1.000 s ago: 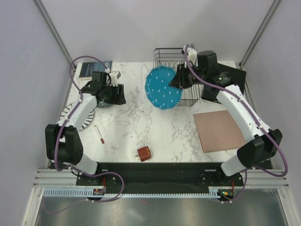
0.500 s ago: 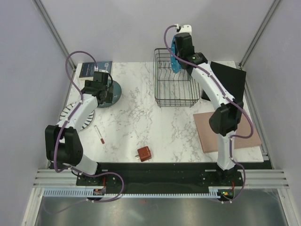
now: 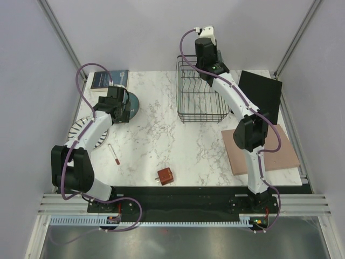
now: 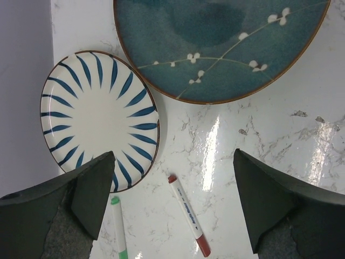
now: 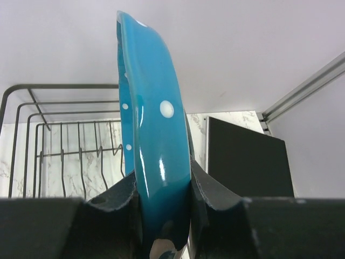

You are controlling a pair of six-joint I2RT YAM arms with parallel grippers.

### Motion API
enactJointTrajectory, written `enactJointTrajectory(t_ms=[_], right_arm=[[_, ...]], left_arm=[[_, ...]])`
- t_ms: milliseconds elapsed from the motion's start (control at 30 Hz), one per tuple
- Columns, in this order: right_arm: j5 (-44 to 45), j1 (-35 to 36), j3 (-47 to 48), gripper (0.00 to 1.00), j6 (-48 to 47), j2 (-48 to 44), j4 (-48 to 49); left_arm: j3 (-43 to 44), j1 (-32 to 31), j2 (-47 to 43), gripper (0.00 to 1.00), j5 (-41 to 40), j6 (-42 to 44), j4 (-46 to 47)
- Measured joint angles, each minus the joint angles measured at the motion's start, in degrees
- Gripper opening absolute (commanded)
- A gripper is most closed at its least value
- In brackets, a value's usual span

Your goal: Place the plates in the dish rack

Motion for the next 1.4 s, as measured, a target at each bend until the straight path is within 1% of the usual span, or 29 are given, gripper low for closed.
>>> enactJointTrajectory(t_ms=[300, 700, 1167, 1400], right_arm=[[2.82, 0.2, 0.02, 0.0, -4.61, 1.79, 3.67], [3.15, 0.04, -0.04, 0.0, -7.74, 6.23, 3.91], [4.37, -1.79, -1.33, 0.0, -8.22, 6.75, 5.55], [4.09, -2.32, -1.33, 0.0, -7.87, 8.61, 6.78]], left_arm=[[0.0, 0.0, 0.02, 0.96, 1.16, -0.63, 0.09], [0.0, -0.02, 0.79, 0.96, 1.53, -0.76, 0.15], [0.0, -0.02, 2.86, 0.96, 2.6, -0.81, 0.24], [0.0, -0.02, 2.91, 0.96, 2.64, -0.81, 0.26]])
